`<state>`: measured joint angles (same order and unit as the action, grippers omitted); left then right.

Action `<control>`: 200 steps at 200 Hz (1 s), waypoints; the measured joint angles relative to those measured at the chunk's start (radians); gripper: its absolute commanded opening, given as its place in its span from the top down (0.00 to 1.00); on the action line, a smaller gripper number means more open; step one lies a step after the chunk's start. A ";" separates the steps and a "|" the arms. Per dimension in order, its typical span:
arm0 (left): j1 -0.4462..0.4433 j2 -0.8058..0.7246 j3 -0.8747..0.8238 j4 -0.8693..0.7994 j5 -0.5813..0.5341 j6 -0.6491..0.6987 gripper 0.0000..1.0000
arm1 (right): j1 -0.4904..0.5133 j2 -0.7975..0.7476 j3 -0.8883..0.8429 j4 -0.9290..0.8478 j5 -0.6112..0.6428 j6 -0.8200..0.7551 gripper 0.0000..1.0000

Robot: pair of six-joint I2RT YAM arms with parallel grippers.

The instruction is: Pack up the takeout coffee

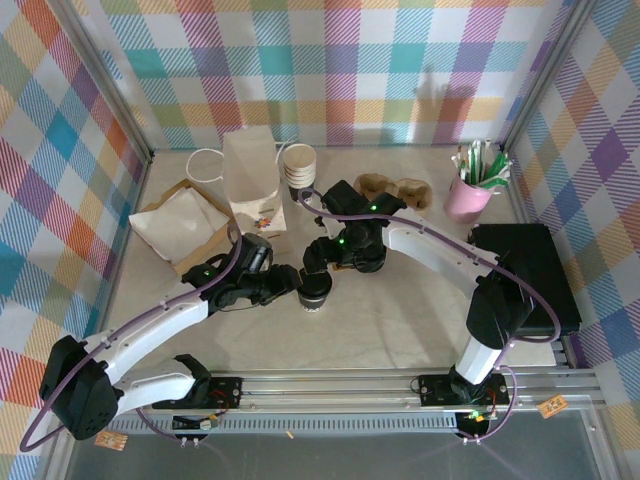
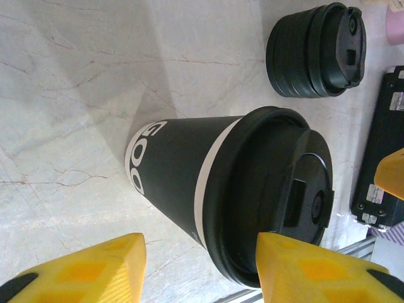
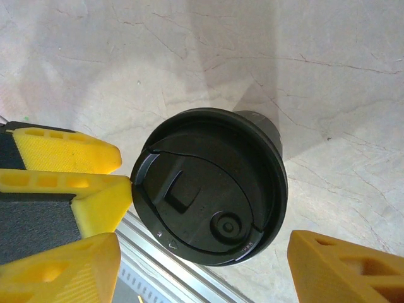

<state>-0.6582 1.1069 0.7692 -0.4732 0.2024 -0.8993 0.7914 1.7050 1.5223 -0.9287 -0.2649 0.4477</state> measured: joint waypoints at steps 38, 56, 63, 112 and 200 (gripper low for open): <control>0.001 -0.048 0.000 -0.018 -0.012 0.012 0.50 | 0.000 0.000 0.000 0.002 -0.010 -0.041 0.31; 0.001 -0.098 0.000 -0.039 -0.022 0.029 0.51 | 0.000 0.000 0.000 0.008 -0.009 -0.101 0.32; 0.001 -0.125 -0.002 -0.045 -0.026 0.032 0.51 | 0.000 0.000 0.000 0.009 -0.009 -0.127 0.33; 0.001 -0.255 -0.100 -0.041 -0.013 -0.005 0.60 | 0.000 0.044 0.068 0.002 -0.010 -0.290 0.37; 0.000 -0.194 -0.212 0.163 0.077 -0.150 0.64 | 0.000 0.157 0.092 0.019 -0.062 -0.236 0.38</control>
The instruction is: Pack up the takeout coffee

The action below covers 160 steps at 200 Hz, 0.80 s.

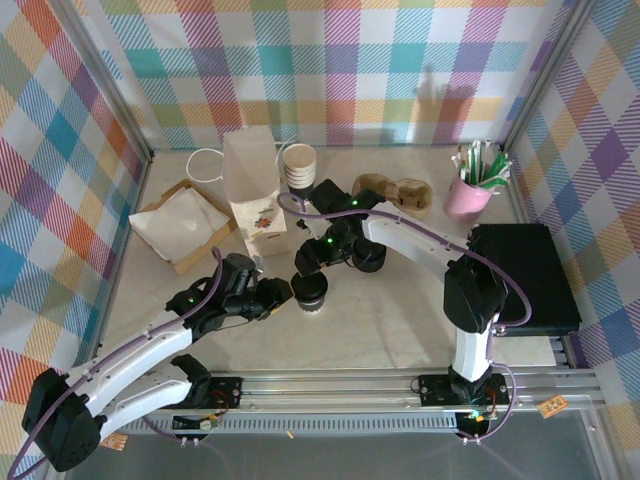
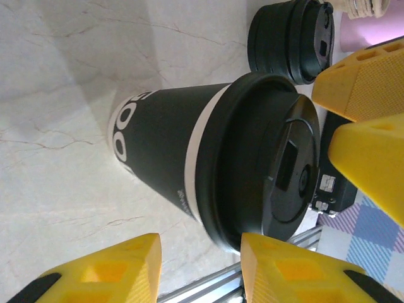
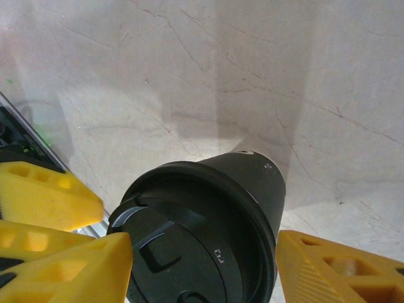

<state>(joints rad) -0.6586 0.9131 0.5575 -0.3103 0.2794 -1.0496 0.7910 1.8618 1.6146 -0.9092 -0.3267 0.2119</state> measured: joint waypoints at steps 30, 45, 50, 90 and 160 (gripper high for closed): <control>0.000 0.046 0.000 0.049 0.022 -0.010 0.69 | 0.000 0.000 -0.026 0.019 -0.015 0.039 0.39; 0.000 0.052 0.000 0.060 0.027 -0.009 0.70 | -0.006 -0.004 -0.035 0.036 -0.024 0.054 0.39; 0.000 0.055 0.000 0.063 0.027 -0.009 0.71 | -0.008 -0.006 -0.040 0.041 -0.027 0.061 0.39; 0.000 0.062 0.000 0.058 0.023 -0.004 0.73 | -0.012 -0.037 -0.087 0.068 -0.034 0.095 0.39; 0.000 0.070 0.012 0.023 -0.012 0.018 0.72 | -0.010 -0.088 -0.164 0.051 -0.054 0.144 0.39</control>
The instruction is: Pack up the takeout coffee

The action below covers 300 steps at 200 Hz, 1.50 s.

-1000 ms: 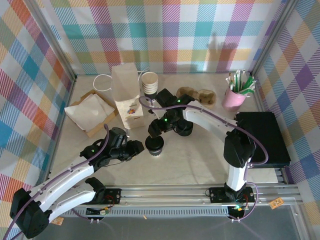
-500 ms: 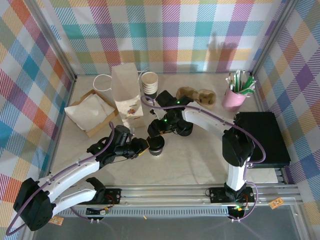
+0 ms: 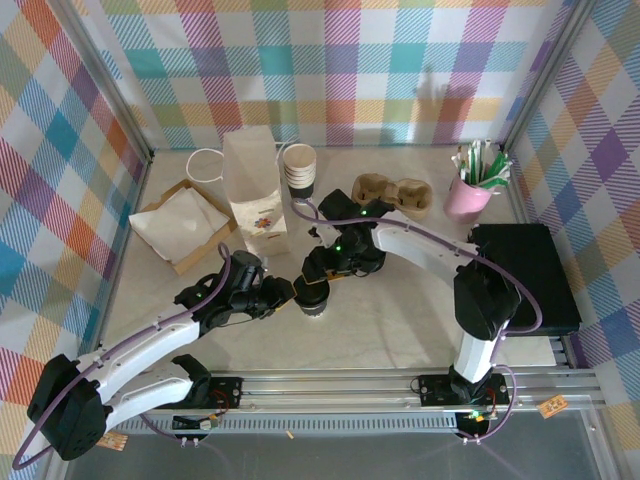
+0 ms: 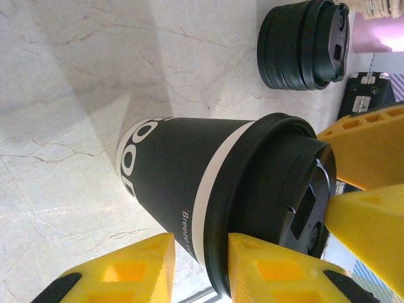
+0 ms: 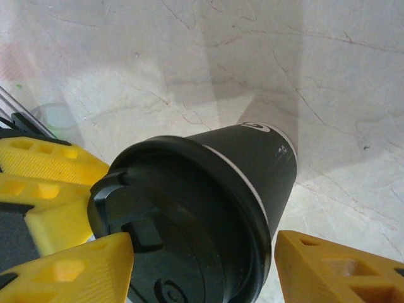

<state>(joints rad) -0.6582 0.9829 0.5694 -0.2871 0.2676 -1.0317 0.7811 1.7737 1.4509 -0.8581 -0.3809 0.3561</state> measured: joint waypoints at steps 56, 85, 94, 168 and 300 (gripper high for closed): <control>0.000 0.061 0.058 -0.043 -0.005 0.045 0.68 | 0.000 -0.060 -0.042 -0.009 -0.008 0.024 0.39; 0.001 0.069 0.081 -0.080 -0.030 0.062 0.62 | 0.002 -0.087 -0.065 -0.010 -0.018 0.034 0.39; 0.001 0.067 0.084 -0.088 -0.041 0.067 0.60 | 0.003 -0.095 -0.071 -0.011 -0.017 0.037 0.39; 0.001 -0.031 0.084 -0.126 -0.040 0.079 0.63 | -0.003 -0.162 -0.103 -0.022 0.071 0.085 0.55; 0.001 0.018 0.067 -0.075 0.030 0.052 0.72 | -0.029 -0.115 -0.131 0.033 0.101 0.112 0.62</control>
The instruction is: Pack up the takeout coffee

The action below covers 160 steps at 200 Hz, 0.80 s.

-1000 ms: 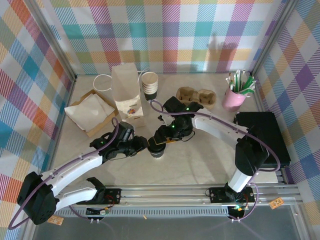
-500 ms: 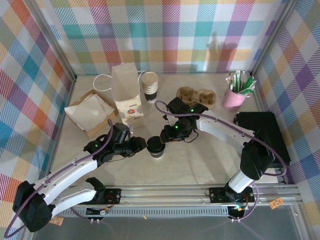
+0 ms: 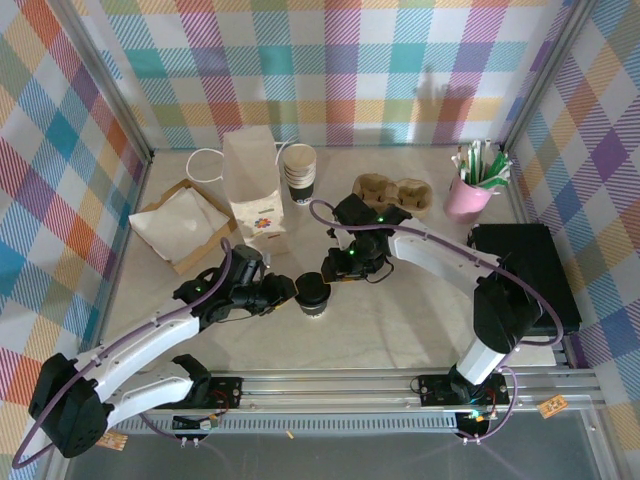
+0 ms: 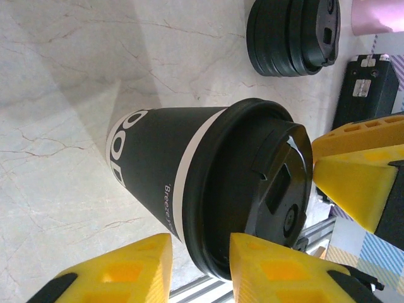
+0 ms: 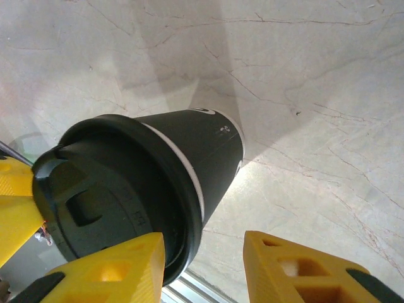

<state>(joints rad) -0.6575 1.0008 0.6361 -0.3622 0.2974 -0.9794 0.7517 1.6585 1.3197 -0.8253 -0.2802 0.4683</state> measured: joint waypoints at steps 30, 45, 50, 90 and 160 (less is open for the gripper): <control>0.000 0.013 -0.010 0.003 0.006 0.000 0.73 | 0.000 0.002 -0.023 0.015 0.000 0.012 0.62; 0.000 0.015 -0.014 0.003 0.008 0.000 0.73 | 0.000 0.002 -0.032 0.022 0.000 0.018 0.61; 0.000 0.015 -0.014 0.006 0.008 0.000 0.73 | 0.000 0.002 -0.035 0.024 -0.001 0.019 0.61; 0.000 0.015 -0.024 0.025 0.009 0.000 0.73 | -0.007 0.002 -0.047 0.041 -0.021 0.026 0.61; 0.000 -0.005 -0.074 0.085 0.014 -0.003 0.74 | -0.013 0.001 -0.063 0.062 -0.045 0.045 0.61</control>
<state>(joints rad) -0.6575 0.9958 0.5617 -0.2771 0.3111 -0.9829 0.7383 1.6596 1.2564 -0.7635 -0.3256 0.5129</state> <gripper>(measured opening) 0.262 0.387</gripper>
